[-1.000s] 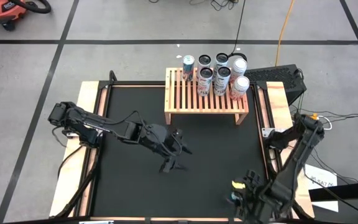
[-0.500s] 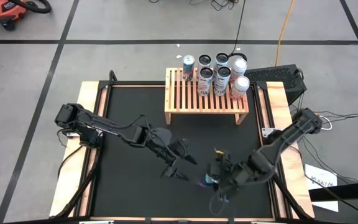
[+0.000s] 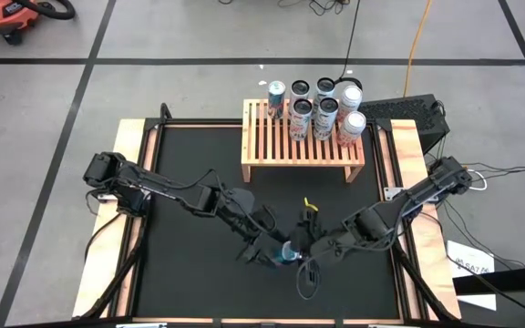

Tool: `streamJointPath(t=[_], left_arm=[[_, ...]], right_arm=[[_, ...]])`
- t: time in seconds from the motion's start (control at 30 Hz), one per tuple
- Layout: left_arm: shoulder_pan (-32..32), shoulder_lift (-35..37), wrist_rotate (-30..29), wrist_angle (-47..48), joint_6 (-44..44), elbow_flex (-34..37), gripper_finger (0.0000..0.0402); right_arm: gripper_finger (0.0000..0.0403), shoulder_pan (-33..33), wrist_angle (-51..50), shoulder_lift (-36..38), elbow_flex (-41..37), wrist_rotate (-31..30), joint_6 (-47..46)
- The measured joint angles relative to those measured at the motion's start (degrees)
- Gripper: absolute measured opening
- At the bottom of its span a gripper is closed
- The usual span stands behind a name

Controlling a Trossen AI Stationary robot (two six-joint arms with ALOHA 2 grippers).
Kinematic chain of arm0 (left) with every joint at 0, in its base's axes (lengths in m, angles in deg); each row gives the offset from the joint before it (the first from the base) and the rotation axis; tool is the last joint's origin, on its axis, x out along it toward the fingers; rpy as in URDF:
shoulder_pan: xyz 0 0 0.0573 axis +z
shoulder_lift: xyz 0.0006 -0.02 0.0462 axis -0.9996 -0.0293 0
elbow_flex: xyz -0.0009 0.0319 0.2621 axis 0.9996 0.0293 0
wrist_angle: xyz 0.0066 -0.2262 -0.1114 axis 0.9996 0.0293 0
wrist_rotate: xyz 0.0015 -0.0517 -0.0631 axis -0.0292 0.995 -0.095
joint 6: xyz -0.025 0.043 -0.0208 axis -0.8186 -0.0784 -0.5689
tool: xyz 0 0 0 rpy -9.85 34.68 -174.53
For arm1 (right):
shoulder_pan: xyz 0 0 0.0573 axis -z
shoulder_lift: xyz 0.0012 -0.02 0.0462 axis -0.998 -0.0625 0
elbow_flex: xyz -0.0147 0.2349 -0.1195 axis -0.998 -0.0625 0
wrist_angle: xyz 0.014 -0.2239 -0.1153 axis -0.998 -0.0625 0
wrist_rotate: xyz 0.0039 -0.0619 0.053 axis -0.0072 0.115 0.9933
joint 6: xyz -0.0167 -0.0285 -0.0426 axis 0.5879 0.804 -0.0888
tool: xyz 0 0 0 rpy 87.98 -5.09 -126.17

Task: Place canned beverage on shelf
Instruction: Put the blue soda can on the shelf

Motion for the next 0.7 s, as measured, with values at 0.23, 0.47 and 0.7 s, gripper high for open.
streamJointPath(t=[0.23, 0.47, 0.7], left_arm=[[0.07, 0.0, 0.67, 0.1, 0.16, 0.0, 0.0368], [1.21, 0.0, 3.14, 0.06, 0.27, 0.0, 0.0251], [2.63, 0.0, 8.13, -2.2, 0.1, 0.0, 0.019]], right_arm=[[0.0228, 0.86, 4.08, 0.09, 0.0, 0.04, 3.03], [0.023, 0.86, 3.98, 1.04, 0.0, 1.44, 4.61], [0.0235, 0.97, 4.19, 2.02, 0.0, 2.43, 3.5]])
